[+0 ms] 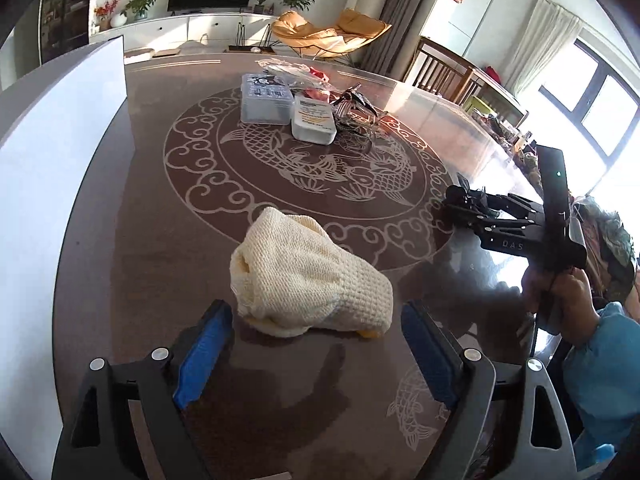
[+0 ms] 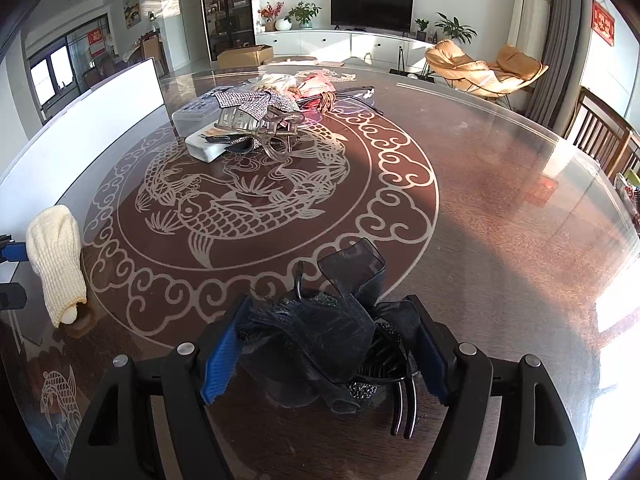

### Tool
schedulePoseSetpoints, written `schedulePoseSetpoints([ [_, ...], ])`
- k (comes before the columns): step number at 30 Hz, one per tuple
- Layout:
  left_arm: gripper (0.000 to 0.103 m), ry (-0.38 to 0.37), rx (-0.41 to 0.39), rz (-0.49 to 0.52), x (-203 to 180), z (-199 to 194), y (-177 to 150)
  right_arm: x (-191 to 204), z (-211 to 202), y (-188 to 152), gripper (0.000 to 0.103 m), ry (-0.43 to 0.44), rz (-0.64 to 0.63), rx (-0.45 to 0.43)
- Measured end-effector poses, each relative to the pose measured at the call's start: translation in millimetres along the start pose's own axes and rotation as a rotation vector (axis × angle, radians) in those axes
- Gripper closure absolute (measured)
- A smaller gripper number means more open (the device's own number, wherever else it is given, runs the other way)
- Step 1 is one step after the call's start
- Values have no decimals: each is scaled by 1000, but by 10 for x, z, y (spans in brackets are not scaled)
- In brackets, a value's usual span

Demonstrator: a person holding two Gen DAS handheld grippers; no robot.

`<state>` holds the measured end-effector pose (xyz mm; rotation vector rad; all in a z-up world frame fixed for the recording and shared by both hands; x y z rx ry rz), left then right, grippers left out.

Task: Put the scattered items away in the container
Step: 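Grasp the second white knit glove with the left tool while the right tool holds the mesh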

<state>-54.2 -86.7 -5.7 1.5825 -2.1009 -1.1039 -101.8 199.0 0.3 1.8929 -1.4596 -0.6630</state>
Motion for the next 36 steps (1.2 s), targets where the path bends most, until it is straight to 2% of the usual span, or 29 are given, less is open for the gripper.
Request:
schedulePoseSetpoints([
  [2, 16, 75, 4, 26, 46, 32, 12, -2, -1, 0, 27, 0, 0, 0],
  [4, 16, 143, 35, -27, 116, 137, 23, 0, 1, 0, 27, 0, 0, 0],
  [7, 16, 129, -4, -199, 241, 168, 39, -1, 0, 1, 27, 0, 0, 0],
  [8, 16, 130, -23, -227, 272, 168, 81, -1, 1, 0, 27, 0, 0, 0],
  [11, 16, 179, -70, -197, 310, 162, 202, 0, 2, 0, 27, 0, 0, 0],
  [13, 16, 127, -26, -163, 284, 237, 166, 1, 1, 0, 27, 0, 0, 0],
  [15, 16, 7, 35, -127, 157, 277, 59, 2, 2, 0, 27, 0, 0, 0],
  [16, 16, -45, 64, -83, 54, 264, 9, 1, 1, 0, 27, 0, 0, 0],
  [17, 16, -53, 77, -15, -54, 226, -23, 1, 0, 0, 27, 0, 0, 0],
  [18, 16, -15, 67, 63, -139, 173, -33, 0, 0, 0, 27, 0, 0, 0],
  [20, 16, 137, 16, 151, -184, 95, 3, -1, -1, 0, 27, 0, 0, 0],
  [21, 16, 207, -2, 137, -138, 83, 53, -1, -2, -1, 27, 0, 0, 0],
  [22, 16, 246, -20, 93, -67, 70, 116, -2, -2, -1, 27, 0, 1, 0],
  [23, 16, 245, -47, 40, 6, 47, 183, -1, -1, 0, 27, 1, 1, 0],
  [25, 16, 163, -90, -8, 124, 28, 333, 0, 4, -1, 27, 0, 2, 0],
  [26, 16, 118, -91, 17, 141, 59, 400, 0, 5, -2, 27, 0, 2, 0],
  [29, 16, 1, -5, 208, 49, 302, 466, 0, 5, -3, 27, 0, 2, 0],
  [33, 15, 18, 99, 428, -127, 633, 282, 1, 4, -3, 27, 0, 2, 0],
  [36, 16, -19, 67, 405, -148, 602, 258, 1, 4, -3, 27, 0, 2, 0],
])
Point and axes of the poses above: each gripper's, at about its wrist camera, not at the fingertips, and z roughly the way its jaws point, x to its left, y to its top, the point moved 1 cm from there along z, roughly the way its jaws point, and after that the axes turned 11 degrees about -x, right-handed, at the moved point
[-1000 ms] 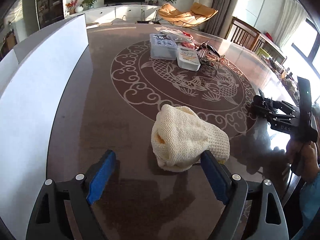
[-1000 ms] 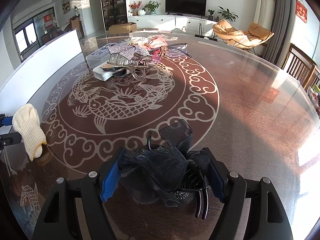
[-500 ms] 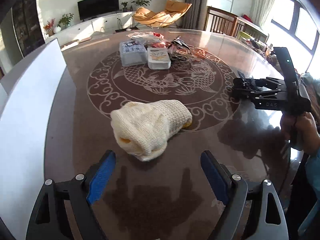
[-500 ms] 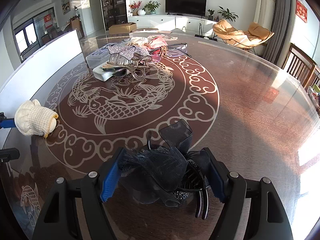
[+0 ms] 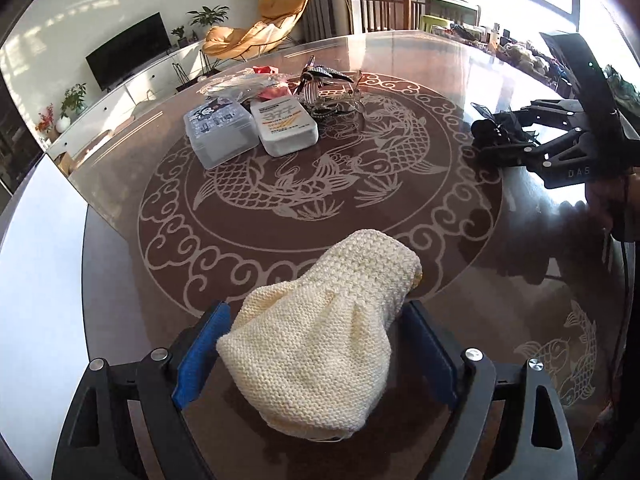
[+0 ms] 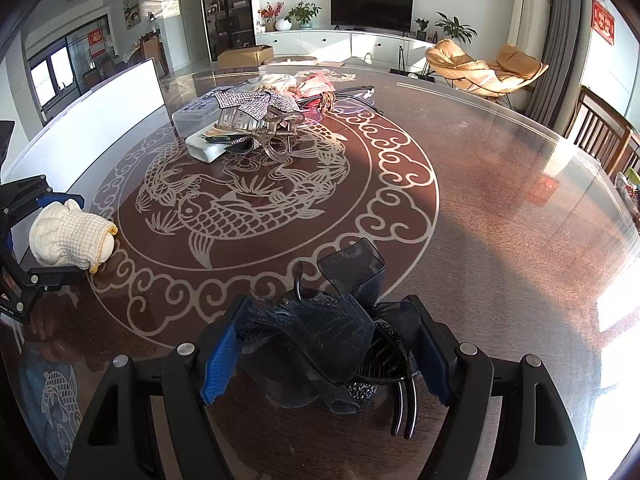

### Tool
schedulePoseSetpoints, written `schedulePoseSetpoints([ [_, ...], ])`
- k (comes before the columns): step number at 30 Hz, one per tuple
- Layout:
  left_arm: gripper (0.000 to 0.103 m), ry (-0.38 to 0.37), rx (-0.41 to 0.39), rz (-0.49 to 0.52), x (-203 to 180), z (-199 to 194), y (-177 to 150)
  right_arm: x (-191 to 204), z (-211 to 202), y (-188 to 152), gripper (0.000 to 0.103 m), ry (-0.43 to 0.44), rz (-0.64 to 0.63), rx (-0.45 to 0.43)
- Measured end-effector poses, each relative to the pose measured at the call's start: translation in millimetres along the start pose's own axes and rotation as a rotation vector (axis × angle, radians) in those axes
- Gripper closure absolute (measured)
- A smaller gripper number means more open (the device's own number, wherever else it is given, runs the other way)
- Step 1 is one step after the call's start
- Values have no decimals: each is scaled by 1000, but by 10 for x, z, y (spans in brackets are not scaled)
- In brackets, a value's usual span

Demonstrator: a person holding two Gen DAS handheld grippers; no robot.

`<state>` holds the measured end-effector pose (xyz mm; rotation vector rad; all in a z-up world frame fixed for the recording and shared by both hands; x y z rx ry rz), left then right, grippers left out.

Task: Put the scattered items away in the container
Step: 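Grasp the second white knit glove with the left tool while the right tool holds the mesh, then carry the glove with the left tool while the right tool carries the mesh over the cardboard box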

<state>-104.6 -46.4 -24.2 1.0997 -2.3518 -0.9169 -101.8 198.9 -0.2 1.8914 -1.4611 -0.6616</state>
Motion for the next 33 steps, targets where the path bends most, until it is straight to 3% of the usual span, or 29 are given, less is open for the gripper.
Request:
schedulePoseSetpoints([
  [1, 17, -12, -2, -34, 10, -4, -16, -1, -1, 1, 27, 0, 0, 0],
  [2, 24, -4, -7, -71, 22, -1, -37, -2, -1, 1, 27, 1, 1, 0],
  [3, 40, 16, -10, -109, 33, 9, -65, -3, -1, 0, 27, 2, 2, 0],
  [6, 53, 90, -43, -195, -12, -21, -128, -7, 1, 0, 27, 2, 2, 0],
  [8, 55, 137, -46, -235, -80, -63, -146, -8, 1, 0, 27, 3, 3, 0],
  [12, 56, 188, -67, -329, -247, -153, -249, -5, -10, -10, 27, 8, -4, 0],
  [19, 54, 245, -84, -325, -380, -147, -264, -41, -98, -102, 27, 29, -29, 1],
  [25, 57, 219, -94, -375, -315, -192, -250, -60, -188, -127, 32, 47, 33, -11],
  [30, 58, 196, -187, -391, -345, -532, -116, 80, -653, -83, 32, 76, 57, -109],
  [33, 58, 176, -186, -426, -391, -600, -159, 220, -730, -94, 32, 91, 41, -89],
])
Point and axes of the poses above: each gripper's, at about its wrist camera, not at the fingertips, and z roughly the way its jaws point, x to its left, y to its top, the point moved 1 cm from there along z, roughly the way its jaws point, and after that the axes turned 11 degrees about -x, right-handed, at the moved point
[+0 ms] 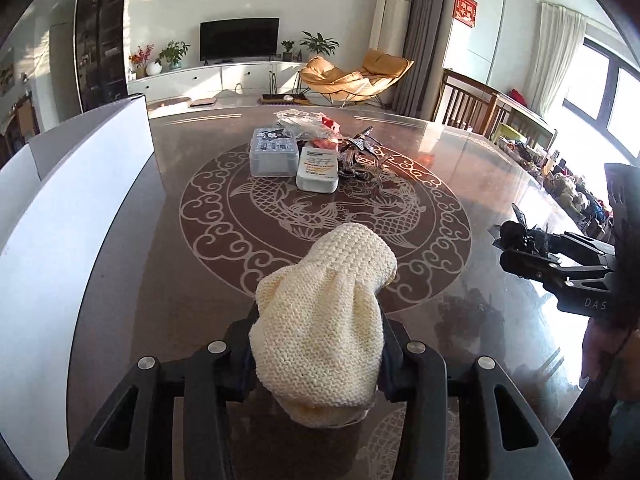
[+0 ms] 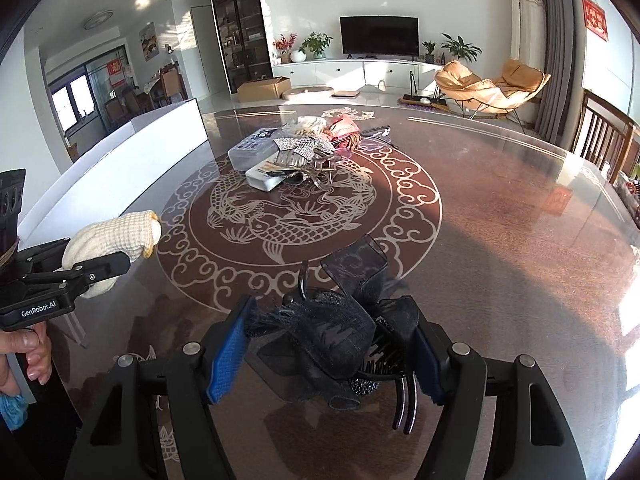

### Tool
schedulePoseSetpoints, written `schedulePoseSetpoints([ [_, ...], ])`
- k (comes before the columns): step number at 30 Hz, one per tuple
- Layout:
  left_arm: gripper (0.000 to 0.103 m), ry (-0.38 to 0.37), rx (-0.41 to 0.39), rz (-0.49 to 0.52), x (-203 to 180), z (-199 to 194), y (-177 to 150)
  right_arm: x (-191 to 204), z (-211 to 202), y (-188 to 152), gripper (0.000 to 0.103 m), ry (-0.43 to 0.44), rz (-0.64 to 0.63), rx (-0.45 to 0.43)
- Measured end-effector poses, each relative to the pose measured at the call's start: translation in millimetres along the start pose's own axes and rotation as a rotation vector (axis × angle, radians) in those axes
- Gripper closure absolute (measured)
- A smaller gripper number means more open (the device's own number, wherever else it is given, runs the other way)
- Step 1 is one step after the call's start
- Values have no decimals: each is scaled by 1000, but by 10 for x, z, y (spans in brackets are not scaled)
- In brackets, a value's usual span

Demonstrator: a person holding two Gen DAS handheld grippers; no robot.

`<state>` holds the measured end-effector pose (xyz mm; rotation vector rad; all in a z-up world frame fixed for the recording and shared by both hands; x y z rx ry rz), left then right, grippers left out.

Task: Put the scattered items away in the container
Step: 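Carry the glove with the left tool while the right tool carries the mesh over the cardboard box, then open both tools to drop the glove and black mesh into the box, then bring both empty tools back over the table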

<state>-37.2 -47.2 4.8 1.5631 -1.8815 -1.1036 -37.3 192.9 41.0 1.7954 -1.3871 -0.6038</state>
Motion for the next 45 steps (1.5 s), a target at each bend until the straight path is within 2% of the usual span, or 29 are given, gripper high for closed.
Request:
schedulePoseSetpoints([
  [3, 58, -12, 14, -74, 115, -111, -16, 218, 26, 38, 32, 49, -15, 16],
  [7, 58, 44, -97, -164, 563, -631, 258, 781, 48, 408, 32, 171, -59, -22],
  [9, 58, 104, -148, -212, 957, -928, 420, 1213, 46, 704, 32, 251, -100, -66],
  [11, 58, 198, -183, -239, 1399, -1204, 536, 1706, 62, 1019, 32, 337, -141, -108],
  [15, 58, 388, -188, -309, 2309, -1650, 529, 2734, 205, 1485, 32, 506, -188, -155],
  [18, 58, 507, -149, -368, 2939, -1841, 393, 3450, 394, 1606, 32, 600, -236, -140],
  [21, 58, 557, -61, -422, 3428, -1817, 209, 3997, 653, 1499, 32, 662, -285, -68],
  [24, 54, 589, 74, -438, 3696, -1626, 30, 4350, 946, 1252, 31, 716, -312, 41],
  [26, 50, 637, 144, -454, 3801, -1535, -67, 4496, 1139, 1094, 30, 705, -318, 126],
  [28, 48, 637, 135, -436, 3772, -1501, -70, 4546, 1233, 1016, 29, 718, -309, 156],
  [30, 42, 647, 132, -425, 3729, -1473, -66, 4532, 1248, 1003, 28, 724, -291, 147],
  [32, 41, 662, 122, -418, 3677, -1448, -56, 4477, 1230, 1022, 28, 714, -275, 137],
  [36, 41, 671, 40, -393, 3441, -1587, 38, 4110, 1077, 1139, 28, 662, -236, 60],
  [40, 41, 616, -44, -317, 2984, -1596, 311, 3595, 955, 1122, 28, 553, -206, 4],
  [45, 38, 492, -128, -220, 2101, -1475, 611, 2757, 957, 912, 28, 399, -164, 8],
])
Point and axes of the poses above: each gripper's, at about its wrist camera, not at the fingertips, and z roughly the way its jaws point, x to its left, y to its top, the point moved 1 cm from there along z, roughly the way its jaws point, and after that the axes turned 11 degrees about -x, right-handed, at the moved point
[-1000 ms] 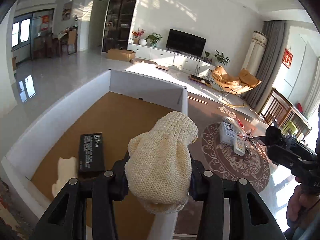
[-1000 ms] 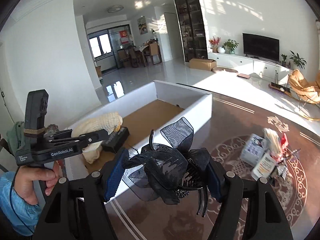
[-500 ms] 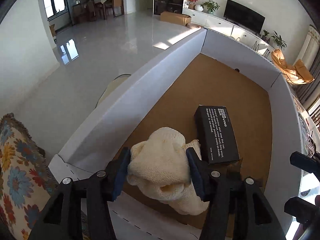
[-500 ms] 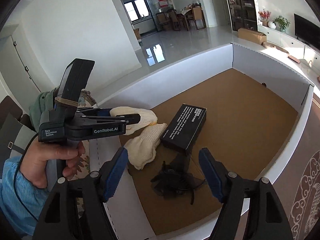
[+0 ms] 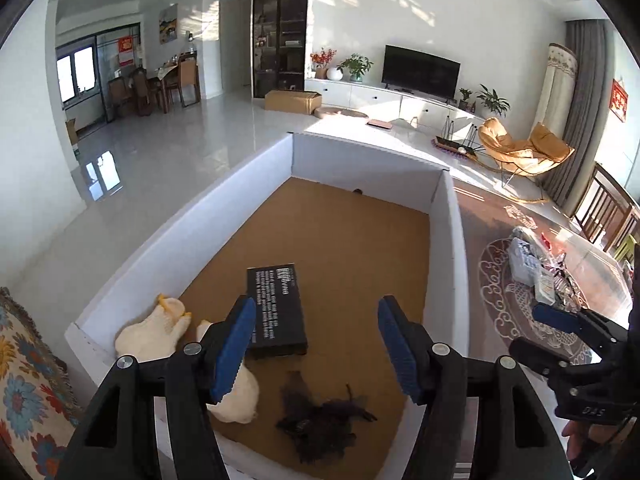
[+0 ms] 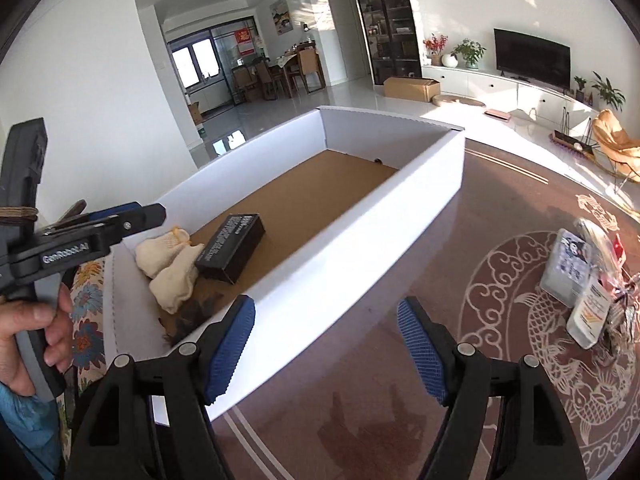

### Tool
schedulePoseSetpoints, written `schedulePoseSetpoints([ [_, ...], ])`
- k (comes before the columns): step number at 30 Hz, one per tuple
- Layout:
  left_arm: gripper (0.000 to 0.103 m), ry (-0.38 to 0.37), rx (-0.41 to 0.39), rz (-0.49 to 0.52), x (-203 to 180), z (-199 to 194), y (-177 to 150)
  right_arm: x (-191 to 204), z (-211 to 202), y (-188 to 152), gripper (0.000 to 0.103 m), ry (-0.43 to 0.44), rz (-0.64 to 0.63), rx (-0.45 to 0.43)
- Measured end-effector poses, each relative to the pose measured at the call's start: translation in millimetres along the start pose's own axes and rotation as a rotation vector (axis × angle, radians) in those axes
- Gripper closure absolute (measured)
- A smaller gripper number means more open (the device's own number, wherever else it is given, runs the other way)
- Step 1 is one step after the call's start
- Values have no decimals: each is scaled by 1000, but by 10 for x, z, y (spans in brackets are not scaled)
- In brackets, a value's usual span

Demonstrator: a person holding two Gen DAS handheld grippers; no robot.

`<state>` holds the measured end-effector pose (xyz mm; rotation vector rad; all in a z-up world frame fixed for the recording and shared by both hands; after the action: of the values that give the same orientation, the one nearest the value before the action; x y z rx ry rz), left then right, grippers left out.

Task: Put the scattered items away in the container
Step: 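Bring both empty tools back over the table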

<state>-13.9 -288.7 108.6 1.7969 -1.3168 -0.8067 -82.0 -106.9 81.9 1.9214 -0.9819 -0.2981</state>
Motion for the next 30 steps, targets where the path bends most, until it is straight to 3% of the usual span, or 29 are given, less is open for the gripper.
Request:
schedulePoseSetpoints([
  [4, 19, -96, -45, 93, -833, -157, -40, -664, -311, -381, 28, -144, 7, 34],
  [9, 18, -134, -61, 198, -1659, -187, -224, -1462, -745, -846, 28, -323, 26, 84],
  [13, 18, -150, -49, 238, -2071, -102, -406, -1918, -1063, -1089, 28, -425, 61, 90],
  [19, 18, -161, 32, 295, -2402, 258, -786, -2114, -1252, -1327, 28, -496, 114, 92],
  [24, 18, -233, 241, 283, -2496, 797, -1280, -2164, -1236, -1357, 28, -524, 163, 91],
  [26, 13, -252, 197, 264, -2470, 800, -1375, -2181, -1228, -1354, 27, -532, 173, 91],
  [29, 10, -253, 206, 253, -2473, 817, -1401, -2183, -1225, -1362, 27, -533, 176, 90],
  [30, 3, -258, 211, 256, -2491, 822, -1407, -2182, -1223, -1363, 27, -532, 177, 91],
])
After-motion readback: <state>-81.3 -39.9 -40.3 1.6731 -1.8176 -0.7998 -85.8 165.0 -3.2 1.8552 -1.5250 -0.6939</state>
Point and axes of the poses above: each gripper's, at about its wrist camera, not at the fingertips, and z roughly the way its jaws point, x to its left, y to its top, the point moved 1 cm from there along z, roughly the way its jaws point, and after that the axes turned 11 degrees about -x, right-handed, at the moved point
